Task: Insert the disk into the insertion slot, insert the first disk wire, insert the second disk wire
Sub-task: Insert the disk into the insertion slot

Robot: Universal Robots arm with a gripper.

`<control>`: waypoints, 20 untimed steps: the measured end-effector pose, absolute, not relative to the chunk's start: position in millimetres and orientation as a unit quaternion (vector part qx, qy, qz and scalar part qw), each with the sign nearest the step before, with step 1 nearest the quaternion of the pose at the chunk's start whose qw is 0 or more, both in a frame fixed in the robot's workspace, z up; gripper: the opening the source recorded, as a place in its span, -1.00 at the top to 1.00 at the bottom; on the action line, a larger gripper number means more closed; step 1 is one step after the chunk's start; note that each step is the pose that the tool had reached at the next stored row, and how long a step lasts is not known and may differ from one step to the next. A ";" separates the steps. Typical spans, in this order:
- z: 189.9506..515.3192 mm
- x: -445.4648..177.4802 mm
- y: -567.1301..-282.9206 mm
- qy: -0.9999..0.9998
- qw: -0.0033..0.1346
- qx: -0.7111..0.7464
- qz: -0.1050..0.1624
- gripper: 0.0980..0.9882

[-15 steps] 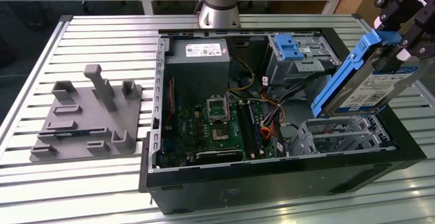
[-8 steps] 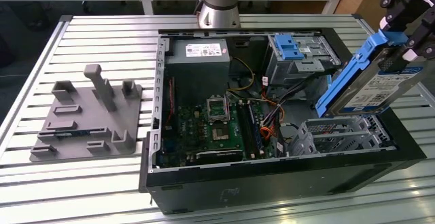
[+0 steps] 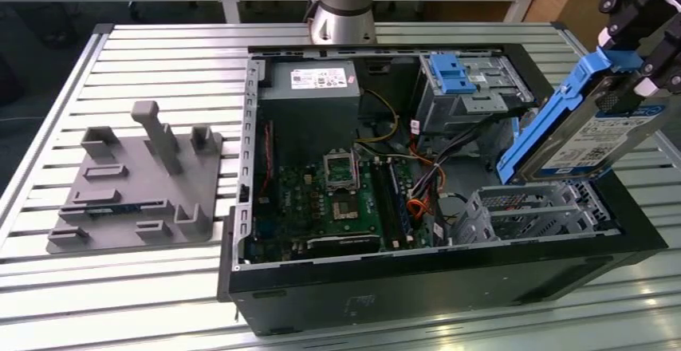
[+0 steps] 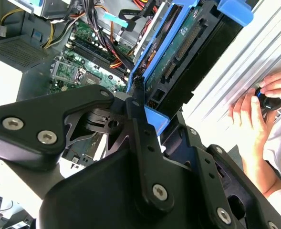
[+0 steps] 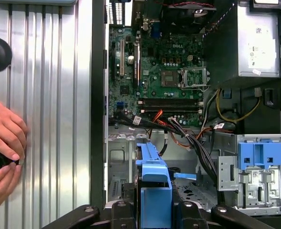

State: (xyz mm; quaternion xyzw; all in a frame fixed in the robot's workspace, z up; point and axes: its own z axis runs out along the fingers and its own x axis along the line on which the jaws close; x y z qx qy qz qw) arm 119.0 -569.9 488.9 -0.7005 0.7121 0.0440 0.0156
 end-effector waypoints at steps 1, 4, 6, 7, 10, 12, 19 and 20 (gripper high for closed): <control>488.9 119.0 -569.9 0.712 0.016 -0.701 0.044 0.40; 488.2 119.0 -569.6 0.712 0.016 -0.701 0.044 0.40; 487.5 119.0 -569.1 0.712 0.016 -0.701 0.044 0.40; 486.8 119.0 -569.1 0.712 0.016 -0.701 0.044 0.40; 484.9 119.0 -569.0 0.712 0.016 -0.701 0.044 0.40; 483.3 119.0 -569.0 0.711 0.016 -0.701 0.044 0.40; 478.1 119.0 -569.0 0.711 0.015 -0.702 0.044 0.40; 477.4 119.0 -569.0 0.710 0.015 -0.702 0.044 0.40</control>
